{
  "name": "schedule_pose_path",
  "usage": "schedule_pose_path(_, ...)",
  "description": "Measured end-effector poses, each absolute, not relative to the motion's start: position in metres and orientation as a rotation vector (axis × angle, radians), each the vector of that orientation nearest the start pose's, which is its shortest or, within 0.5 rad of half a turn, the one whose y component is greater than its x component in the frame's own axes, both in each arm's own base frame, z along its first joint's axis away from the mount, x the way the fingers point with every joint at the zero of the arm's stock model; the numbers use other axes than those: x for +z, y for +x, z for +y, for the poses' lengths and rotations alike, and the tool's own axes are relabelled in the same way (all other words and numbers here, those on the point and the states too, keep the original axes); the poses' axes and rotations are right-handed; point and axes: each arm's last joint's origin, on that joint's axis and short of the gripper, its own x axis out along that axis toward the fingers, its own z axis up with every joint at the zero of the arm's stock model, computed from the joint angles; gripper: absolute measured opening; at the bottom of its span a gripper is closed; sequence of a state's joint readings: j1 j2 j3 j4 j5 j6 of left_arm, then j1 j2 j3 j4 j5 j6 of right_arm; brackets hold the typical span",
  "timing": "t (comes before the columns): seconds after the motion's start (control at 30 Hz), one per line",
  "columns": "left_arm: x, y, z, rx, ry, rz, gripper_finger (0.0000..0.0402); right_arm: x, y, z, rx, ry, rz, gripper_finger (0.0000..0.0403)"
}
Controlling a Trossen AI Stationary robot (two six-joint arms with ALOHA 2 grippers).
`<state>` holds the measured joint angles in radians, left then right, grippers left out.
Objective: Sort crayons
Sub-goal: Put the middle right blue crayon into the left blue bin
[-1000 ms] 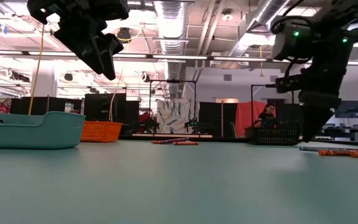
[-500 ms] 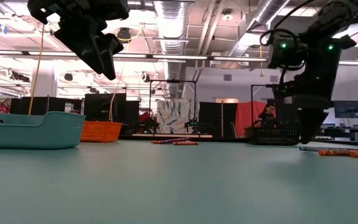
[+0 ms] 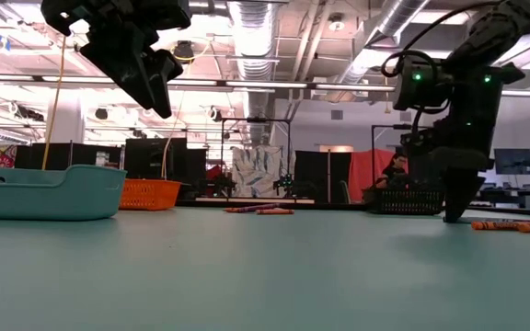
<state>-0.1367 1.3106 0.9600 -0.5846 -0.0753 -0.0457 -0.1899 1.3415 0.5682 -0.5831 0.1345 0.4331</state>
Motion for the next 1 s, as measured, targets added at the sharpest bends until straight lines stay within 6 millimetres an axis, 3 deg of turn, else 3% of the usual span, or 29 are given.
schedule_pose_path(0.17,0.253,0.258,-0.033,-0.035,0.055,0.931,0.0178,0.139,0.195,-0.039,-0.576,0.418,1.267,0.0008)
schedule_pose_path(1.0,0.253,0.258,-0.033,-0.034,0.056,0.931,0.0178,0.144,0.213,-0.042,-0.610,0.570,1.034,0.0000)
